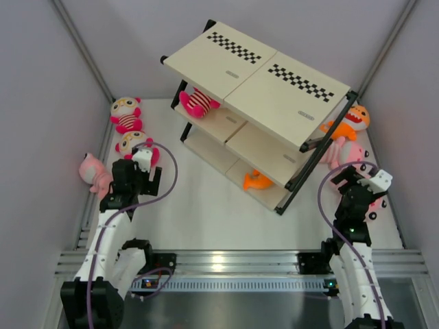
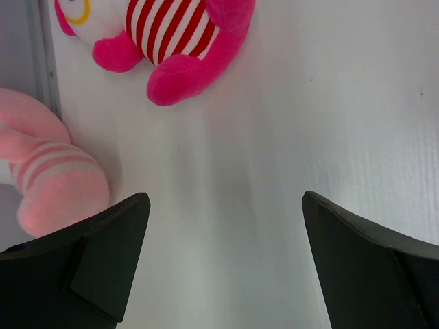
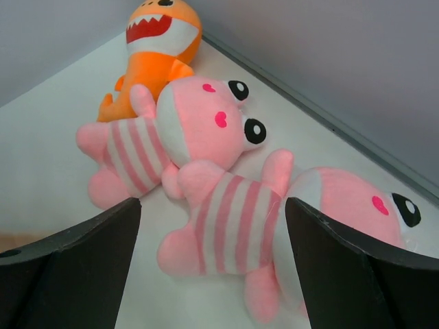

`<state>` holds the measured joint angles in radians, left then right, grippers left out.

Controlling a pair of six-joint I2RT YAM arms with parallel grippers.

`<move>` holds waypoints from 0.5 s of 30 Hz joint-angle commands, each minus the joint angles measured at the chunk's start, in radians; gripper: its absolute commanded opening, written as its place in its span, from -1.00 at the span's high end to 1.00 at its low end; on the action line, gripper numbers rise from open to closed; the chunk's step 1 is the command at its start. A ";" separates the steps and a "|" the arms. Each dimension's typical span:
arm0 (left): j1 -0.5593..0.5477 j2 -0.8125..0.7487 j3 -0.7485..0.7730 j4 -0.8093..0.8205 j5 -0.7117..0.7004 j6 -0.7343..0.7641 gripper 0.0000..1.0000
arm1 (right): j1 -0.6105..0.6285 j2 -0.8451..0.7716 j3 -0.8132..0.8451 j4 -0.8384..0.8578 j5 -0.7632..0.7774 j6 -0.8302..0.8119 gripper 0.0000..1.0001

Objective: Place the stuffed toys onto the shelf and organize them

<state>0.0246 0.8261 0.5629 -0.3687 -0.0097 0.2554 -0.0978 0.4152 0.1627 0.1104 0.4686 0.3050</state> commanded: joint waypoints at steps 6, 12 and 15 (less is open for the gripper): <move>0.006 0.142 0.129 -0.111 -0.360 0.175 -0.98 | 0.015 0.007 0.282 -0.207 0.036 0.112 -0.72; 0.205 0.294 0.252 -0.220 -0.201 0.215 -0.98 | 0.015 0.042 0.432 -0.276 -0.077 0.117 -0.72; 0.256 0.364 0.282 -0.220 -0.199 0.228 -0.98 | 0.015 0.030 0.443 -0.278 -0.091 0.120 -0.70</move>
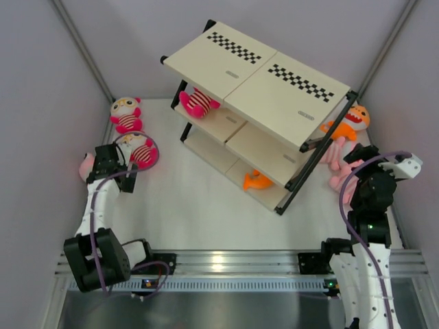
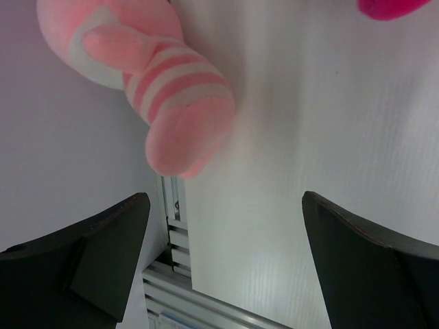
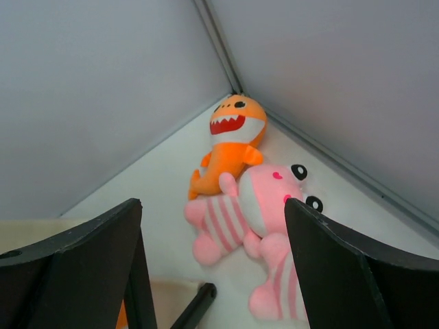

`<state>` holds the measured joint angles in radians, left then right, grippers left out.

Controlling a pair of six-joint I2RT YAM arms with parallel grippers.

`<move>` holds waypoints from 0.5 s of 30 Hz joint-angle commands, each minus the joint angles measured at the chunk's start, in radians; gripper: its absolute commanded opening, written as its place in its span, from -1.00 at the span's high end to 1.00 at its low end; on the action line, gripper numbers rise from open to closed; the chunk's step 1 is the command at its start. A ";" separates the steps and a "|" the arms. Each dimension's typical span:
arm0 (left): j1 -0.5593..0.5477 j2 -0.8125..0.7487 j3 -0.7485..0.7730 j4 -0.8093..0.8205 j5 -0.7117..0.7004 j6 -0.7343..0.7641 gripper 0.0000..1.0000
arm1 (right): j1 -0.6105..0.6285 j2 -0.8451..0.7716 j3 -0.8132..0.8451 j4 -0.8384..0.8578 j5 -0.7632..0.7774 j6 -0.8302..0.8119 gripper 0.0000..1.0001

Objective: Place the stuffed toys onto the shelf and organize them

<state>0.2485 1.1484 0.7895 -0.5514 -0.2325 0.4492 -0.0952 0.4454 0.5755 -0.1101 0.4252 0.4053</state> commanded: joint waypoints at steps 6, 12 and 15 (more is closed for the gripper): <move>0.175 0.158 0.126 -0.035 0.100 0.049 -0.98 | 0.012 -0.013 0.037 -0.066 -0.046 -0.003 -0.70; 0.259 0.243 0.189 -0.024 0.228 0.071 -0.75 | 0.012 -0.008 0.035 -0.060 -0.051 0.004 -0.71; 0.259 0.281 0.206 -0.024 0.314 0.069 -0.47 | 0.012 -0.005 0.034 -0.062 -0.059 0.007 -0.70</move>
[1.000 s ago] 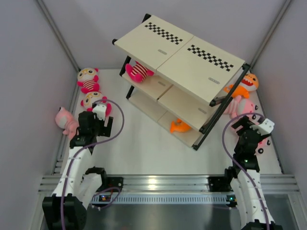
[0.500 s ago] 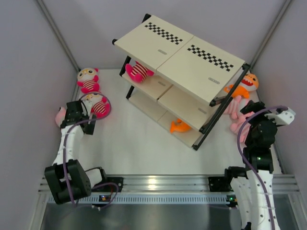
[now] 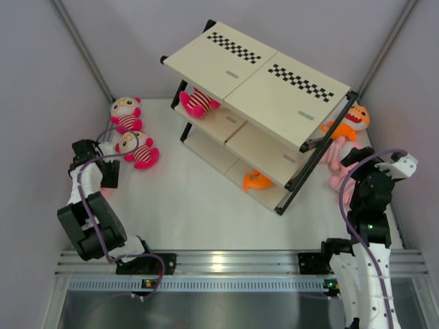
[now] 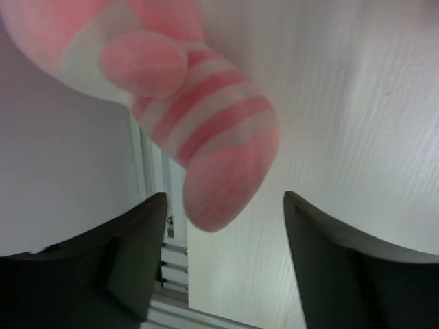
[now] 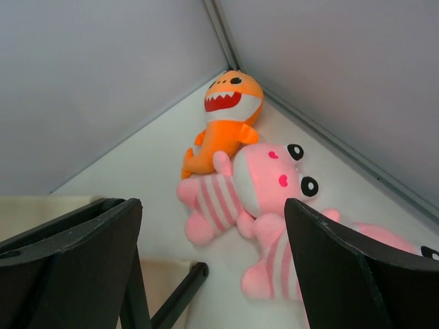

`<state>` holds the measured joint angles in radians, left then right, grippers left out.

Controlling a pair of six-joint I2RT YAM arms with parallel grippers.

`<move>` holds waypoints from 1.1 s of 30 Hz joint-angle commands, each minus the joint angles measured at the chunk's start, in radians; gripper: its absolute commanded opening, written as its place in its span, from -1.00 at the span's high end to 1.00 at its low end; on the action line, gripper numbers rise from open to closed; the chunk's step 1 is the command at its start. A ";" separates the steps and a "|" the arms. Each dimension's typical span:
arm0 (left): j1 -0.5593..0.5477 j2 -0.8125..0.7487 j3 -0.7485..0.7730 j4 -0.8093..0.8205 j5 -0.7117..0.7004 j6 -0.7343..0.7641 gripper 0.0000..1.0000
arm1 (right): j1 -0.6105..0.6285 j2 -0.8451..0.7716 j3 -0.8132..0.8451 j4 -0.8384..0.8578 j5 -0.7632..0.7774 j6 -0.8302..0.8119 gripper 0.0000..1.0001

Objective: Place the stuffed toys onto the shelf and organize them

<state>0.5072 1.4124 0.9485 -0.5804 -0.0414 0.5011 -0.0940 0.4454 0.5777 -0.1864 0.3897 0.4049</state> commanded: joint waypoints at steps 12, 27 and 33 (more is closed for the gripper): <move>0.001 -0.134 0.015 0.020 0.198 0.001 1.00 | 0.011 -0.019 0.037 -0.004 -0.006 -0.031 -0.70; -0.001 -0.383 0.283 -0.337 0.681 0.221 1.00 | 0.013 0.082 0.451 0.004 -0.267 -0.225 -0.75; -0.013 -0.406 0.348 -0.561 1.001 0.361 1.00 | 0.011 0.324 0.970 -0.050 -0.920 -0.235 -0.76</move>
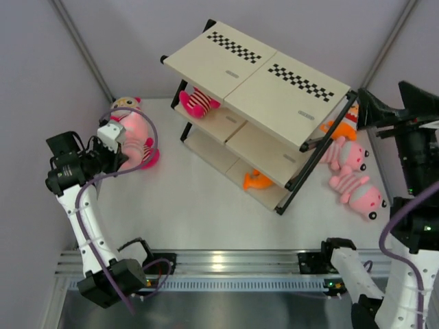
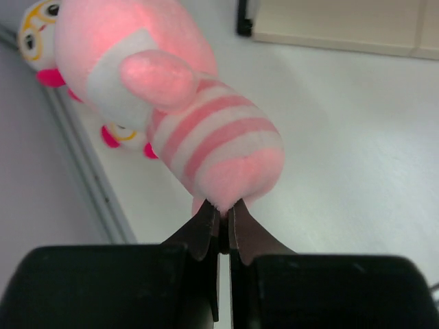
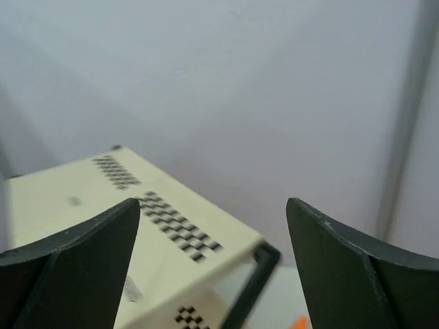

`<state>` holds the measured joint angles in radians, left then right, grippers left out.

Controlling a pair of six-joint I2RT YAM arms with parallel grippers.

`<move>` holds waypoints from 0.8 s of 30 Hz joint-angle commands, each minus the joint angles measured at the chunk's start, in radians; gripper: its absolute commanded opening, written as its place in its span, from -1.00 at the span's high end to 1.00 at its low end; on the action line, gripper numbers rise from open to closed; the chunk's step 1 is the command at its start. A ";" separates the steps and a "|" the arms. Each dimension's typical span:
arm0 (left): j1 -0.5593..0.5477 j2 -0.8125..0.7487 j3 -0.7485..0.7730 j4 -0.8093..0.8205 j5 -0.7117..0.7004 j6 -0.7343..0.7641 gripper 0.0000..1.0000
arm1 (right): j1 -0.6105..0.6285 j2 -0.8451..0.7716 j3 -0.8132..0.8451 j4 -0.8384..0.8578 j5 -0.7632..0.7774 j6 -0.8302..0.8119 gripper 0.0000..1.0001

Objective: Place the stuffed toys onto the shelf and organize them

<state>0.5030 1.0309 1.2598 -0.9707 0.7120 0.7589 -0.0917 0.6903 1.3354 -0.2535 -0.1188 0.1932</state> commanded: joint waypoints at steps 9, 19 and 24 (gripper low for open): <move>-0.058 -0.058 0.038 -0.220 0.475 0.051 1.00 | 0.190 0.386 0.575 -0.004 -0.849 0.199 -0.67; -0.106 -0.061 0.075 -0.221 0.462 -0.027 1.00 | 0.843 0.848 1.012 -0.404 -0.395 -0.264 -0.66; -0.109 -0.072 0.067 -0.223 0.458 -0.039 1.00 | 1.059 0.926 0.966 -0.435 -0.277 -0.480 -0.37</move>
<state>0.3996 0.9787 1.3014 -1.1828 1.1255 0.7288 0.8459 1.6226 2.2936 -0.6556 -0.4873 -0.1001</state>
